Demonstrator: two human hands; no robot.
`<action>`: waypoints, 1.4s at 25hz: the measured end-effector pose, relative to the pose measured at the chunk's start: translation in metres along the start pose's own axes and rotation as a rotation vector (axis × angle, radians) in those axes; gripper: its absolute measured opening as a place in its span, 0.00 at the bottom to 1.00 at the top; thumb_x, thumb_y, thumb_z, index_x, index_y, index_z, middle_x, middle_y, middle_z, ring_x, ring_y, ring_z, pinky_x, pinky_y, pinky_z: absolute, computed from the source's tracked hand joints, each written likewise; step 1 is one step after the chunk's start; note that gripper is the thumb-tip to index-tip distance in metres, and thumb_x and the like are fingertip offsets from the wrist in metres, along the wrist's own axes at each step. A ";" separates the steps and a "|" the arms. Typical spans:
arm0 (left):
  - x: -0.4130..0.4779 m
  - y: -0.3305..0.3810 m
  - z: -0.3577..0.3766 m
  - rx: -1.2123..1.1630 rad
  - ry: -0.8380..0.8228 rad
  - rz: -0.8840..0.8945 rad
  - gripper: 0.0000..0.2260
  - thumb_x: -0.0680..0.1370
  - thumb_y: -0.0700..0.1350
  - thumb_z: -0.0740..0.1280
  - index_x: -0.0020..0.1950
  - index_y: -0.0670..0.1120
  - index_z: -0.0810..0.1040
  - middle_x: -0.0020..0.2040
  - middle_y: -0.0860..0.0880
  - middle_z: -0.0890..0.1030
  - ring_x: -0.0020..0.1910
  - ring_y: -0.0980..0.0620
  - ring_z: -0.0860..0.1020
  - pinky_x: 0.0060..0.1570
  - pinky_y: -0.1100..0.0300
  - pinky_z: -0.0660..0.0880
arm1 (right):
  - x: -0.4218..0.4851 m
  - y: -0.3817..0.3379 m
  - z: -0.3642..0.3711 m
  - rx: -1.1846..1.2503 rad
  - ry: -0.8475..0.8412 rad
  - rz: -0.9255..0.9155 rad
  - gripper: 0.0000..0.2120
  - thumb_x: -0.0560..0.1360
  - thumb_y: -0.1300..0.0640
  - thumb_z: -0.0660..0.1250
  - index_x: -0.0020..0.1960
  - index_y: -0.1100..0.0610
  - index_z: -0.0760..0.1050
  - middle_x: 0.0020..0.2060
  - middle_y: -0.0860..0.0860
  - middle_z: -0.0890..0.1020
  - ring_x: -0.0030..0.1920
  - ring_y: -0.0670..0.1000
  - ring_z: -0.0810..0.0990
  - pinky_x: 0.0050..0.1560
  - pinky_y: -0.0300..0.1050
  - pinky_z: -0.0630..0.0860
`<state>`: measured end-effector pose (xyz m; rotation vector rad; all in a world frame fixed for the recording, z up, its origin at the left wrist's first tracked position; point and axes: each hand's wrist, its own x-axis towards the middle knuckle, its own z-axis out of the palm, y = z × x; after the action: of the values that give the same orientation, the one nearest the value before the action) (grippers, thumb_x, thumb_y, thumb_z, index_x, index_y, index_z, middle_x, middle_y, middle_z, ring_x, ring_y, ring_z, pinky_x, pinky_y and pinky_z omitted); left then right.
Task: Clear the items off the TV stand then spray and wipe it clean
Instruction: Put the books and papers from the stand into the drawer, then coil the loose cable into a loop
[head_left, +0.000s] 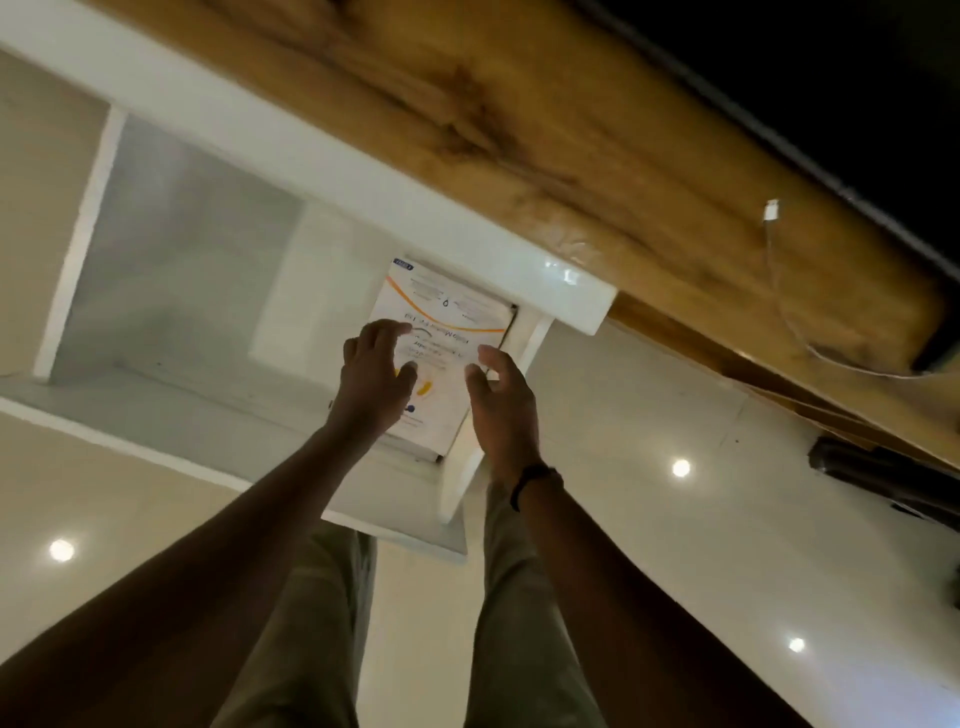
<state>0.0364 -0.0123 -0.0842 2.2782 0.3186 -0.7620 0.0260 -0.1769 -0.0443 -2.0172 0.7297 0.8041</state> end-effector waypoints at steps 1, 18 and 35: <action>-0.006 0.025 -0.003 0.002 0.017 0.075 0.21 0.77 0.34 0.66 0.70 0.42 0.75 0.70 0.43 0.73 0.68 0.40 0.69 0.68 0.53 0.64 | -0.010 -0.004 -0.026 0.058 0.072 -0.049 0.15 0.84 0.50 0.61 0.68 0.46 0.76 0.63 0.46 0.83 0.63 0.50 0.81 0.67 0.48 0.76; -0.057 0.276 0.079 -0.047 -0.031 0.429 0.14 0.79 0.38 0.69 0.64 0.44 0.79 0.65 0.46 0.75 0.55 0.53 0.76 0.58 0.73 0.71 | 0.045 0.101 -0.297 -0.827 0.459 -0.194 0.15 0.83 0.51 0.58 0.59 0.59 0.77 0.57 0.58 0.78 0.62 0.62 0.73 0.63 0.57 0.67; -0.349 0.438 -0.042 -0.014 -0.394 0.562 0.10 0.86 0.53 0.59 0.50 0.54 0.78 0.34 0.54 0.79 0.32 0.56 0.74 0.38 0.57 0.70 | -0.342 0.061 -0.419 -0.364 0.636 -0.865 0.06 0.84 0.57 0.64 0.59 0.57 0.77 0.50 0.52 0.80 0.50 0.51 0.75 0.47 0.48 0.76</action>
<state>-0.0377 -0.3030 0.3907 1.9938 -0.4773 -0.8669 -0.1188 -0.4934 0.3749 -2.6169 -0.0392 -0.2472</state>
